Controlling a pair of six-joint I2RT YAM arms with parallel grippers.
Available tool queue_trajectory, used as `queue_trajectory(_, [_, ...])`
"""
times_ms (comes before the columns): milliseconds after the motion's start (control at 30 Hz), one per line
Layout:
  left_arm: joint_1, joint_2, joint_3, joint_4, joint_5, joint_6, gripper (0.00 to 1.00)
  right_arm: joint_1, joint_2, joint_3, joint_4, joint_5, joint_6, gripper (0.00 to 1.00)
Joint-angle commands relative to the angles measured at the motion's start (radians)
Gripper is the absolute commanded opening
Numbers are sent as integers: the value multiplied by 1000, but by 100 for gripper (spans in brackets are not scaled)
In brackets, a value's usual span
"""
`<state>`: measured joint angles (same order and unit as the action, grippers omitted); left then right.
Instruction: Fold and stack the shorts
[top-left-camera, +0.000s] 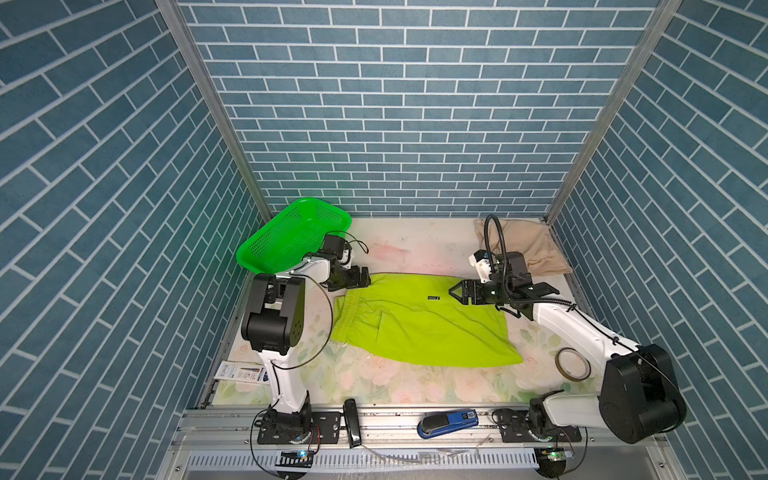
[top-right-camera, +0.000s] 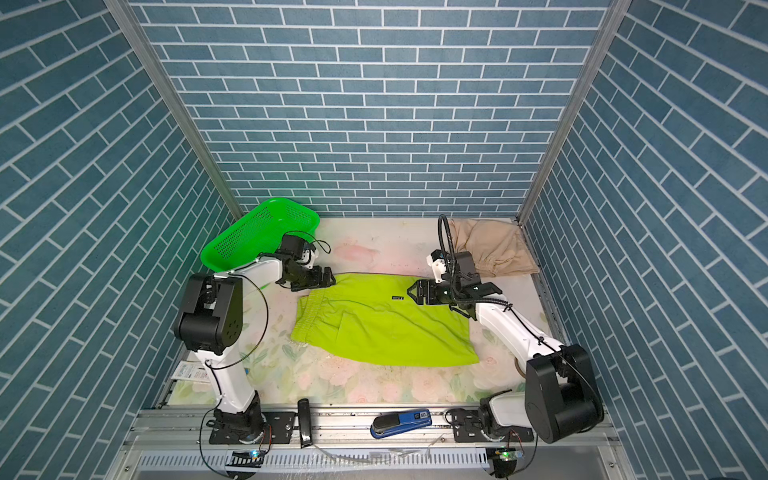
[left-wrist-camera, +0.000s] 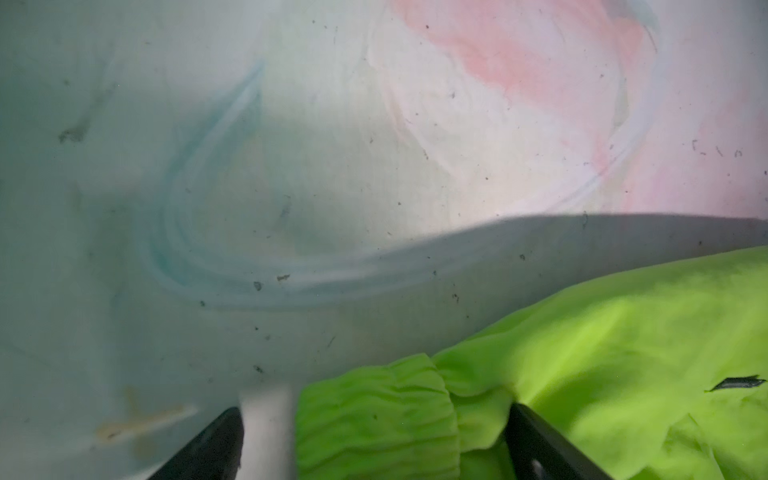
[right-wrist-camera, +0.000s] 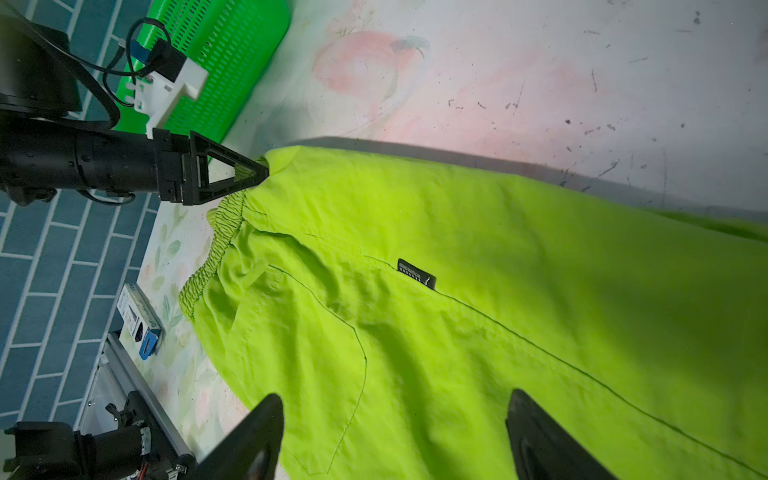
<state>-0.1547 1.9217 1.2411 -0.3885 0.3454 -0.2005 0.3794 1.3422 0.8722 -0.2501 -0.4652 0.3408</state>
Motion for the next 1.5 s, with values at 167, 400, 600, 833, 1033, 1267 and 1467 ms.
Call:
queue_trajectory(167, [6,24,-14,38,99,-3,100,18,-8,-20,38,-2,12,84])
queue_trajectory(400, [6,-7,-56,31,181,-50,82,17,5,-28,42,8,6,84])
queue_trajectory(600, [6,-41,-26,-43,113,-38,29,18,12,-36,44,14,0,84])
queue_trajectory(833, [0,-140,51,-217,31,-60,25,18,23,-47,30,89,-22,83])
queue_trajectory(1033, [-31,-287,14,-339,-49,-122,25,18,86,-13,-27,214,-26,81])
queue_trajectory(1267, [-39,-414,-95,-388,-90,-172,28,18,149,-3,5,246,-16,81])
queue_trajectory(1467, [-39,-459,-209,-319,-178,-184,35,18,191,12,9,291,-22,81])
